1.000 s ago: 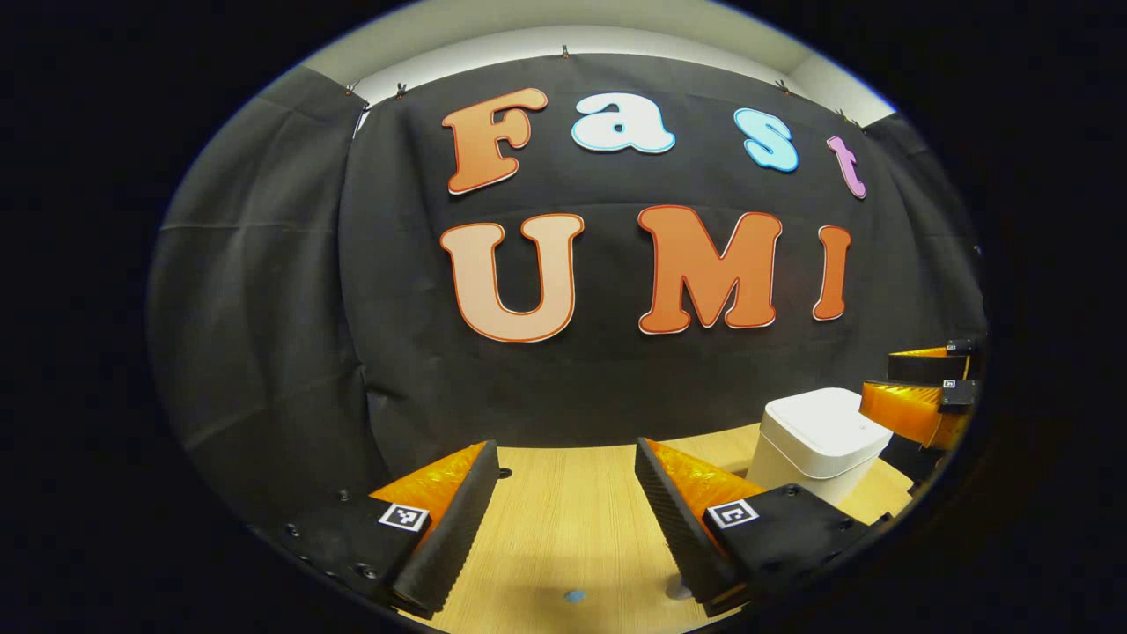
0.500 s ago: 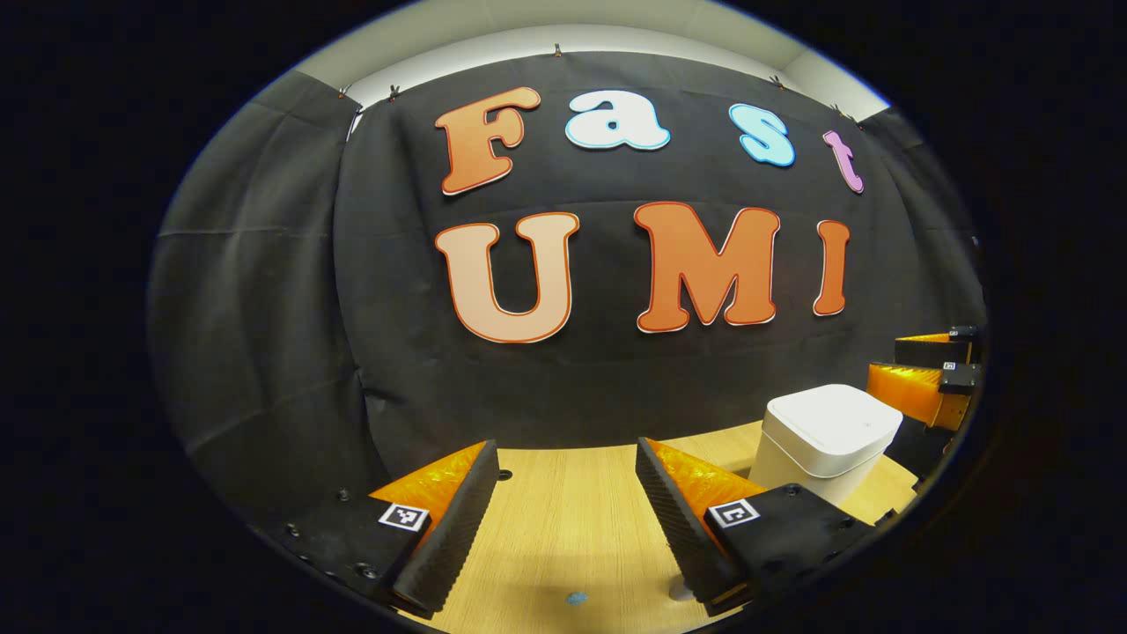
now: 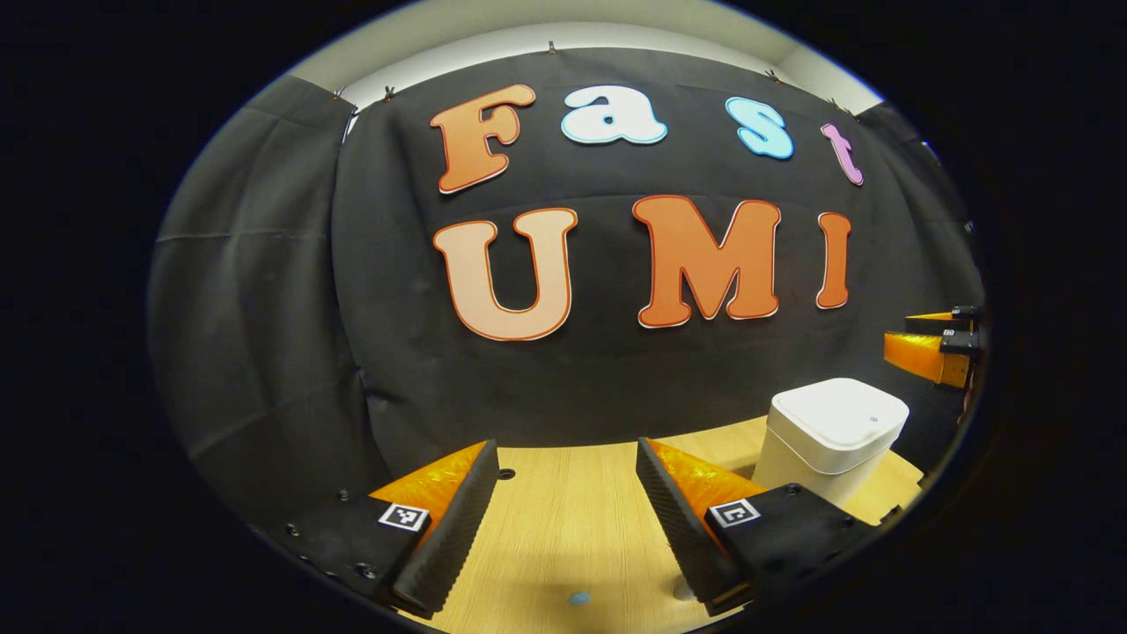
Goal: Press the lid of the desktop garbage bin to open it, pick up the crumpled paper on the desktop and throw it into the bin, then pick up the pop can on the desktop and drop it into the bin, and finally close the garbage bin lid.
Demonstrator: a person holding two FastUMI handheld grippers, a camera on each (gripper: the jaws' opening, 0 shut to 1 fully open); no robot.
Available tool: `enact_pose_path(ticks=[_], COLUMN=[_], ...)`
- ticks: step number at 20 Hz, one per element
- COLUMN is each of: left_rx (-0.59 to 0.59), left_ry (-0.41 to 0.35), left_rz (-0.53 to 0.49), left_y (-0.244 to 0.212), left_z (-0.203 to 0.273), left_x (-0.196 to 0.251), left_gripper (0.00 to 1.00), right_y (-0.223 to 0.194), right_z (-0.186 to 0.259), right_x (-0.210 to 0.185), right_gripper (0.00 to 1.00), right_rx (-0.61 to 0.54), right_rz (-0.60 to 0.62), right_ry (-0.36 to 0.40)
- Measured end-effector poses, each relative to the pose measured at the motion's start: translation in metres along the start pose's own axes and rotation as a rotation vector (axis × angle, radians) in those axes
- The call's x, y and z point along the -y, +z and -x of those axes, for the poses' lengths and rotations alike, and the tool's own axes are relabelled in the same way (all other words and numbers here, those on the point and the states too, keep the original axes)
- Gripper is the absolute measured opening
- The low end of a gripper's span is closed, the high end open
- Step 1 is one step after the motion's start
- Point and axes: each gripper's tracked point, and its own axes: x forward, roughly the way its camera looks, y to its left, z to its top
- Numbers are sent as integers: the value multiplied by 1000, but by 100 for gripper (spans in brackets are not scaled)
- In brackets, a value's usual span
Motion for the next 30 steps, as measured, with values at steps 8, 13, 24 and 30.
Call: enact_pose_path(ticks=[8, 13, 24, 30], left_rx=[-10, -41, -97, -119], left_ry=[39, 52, 59, 46], left_rz=[-26, -27, -62, -76], left_y=[-3, -13, -27, -34], left_z=[2, 2, -6, -10], left_x=[-9, -6, 8, 17], left_gripper=[100, 100, 99, 99], right_y=[-29, -61, -113, -120], right_z=[-19, -28, -48, -49], right_x=[24, 25, 39, 36], right_gripper=[43, 27, 10, 2], right_rx=[-75, -148, -263, -258], right_rz=[-22, -26, -78, -4], right_ry=[-23, -3, 9, 24])
